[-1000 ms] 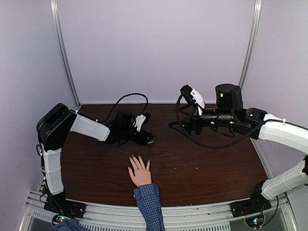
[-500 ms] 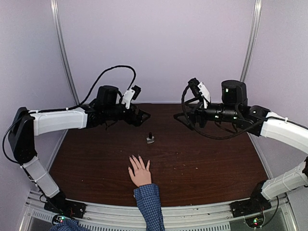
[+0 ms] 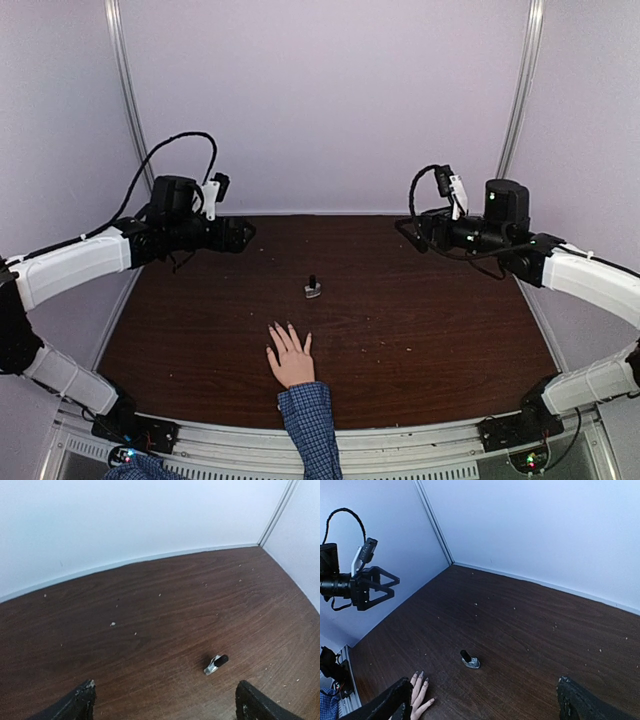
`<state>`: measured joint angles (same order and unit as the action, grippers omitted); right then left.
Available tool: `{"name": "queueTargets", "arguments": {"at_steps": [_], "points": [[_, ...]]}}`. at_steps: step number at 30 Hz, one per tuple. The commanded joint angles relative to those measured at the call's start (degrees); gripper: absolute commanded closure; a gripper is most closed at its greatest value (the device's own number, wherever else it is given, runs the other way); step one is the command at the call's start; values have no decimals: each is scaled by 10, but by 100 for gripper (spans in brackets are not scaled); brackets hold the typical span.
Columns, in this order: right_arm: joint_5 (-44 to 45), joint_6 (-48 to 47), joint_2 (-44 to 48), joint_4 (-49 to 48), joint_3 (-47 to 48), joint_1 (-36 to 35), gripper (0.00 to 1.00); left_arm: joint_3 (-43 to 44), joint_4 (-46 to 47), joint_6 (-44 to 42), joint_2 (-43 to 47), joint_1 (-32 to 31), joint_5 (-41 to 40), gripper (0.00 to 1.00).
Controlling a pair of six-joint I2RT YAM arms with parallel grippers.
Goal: Paint the nails
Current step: Reset both arms
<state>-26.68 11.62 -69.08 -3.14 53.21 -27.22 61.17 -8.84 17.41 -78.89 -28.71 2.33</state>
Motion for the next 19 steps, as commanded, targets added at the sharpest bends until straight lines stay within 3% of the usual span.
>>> {"name": "queueTargets", "arguments": {"at_steps": [1, 12, 19], "points": [[-3, 40, -20, -49, -42, 21, 0, -30, -45, 39, -19, 5, -59, 2], [58, 28, -34, -68, -136, 42, 0, -94, -2, 76, -70, 5, -66, 2], [59, 37, -44, -87, -147, 45, 0, -94, 3, 78, -69, 5, -85, 2]]}}
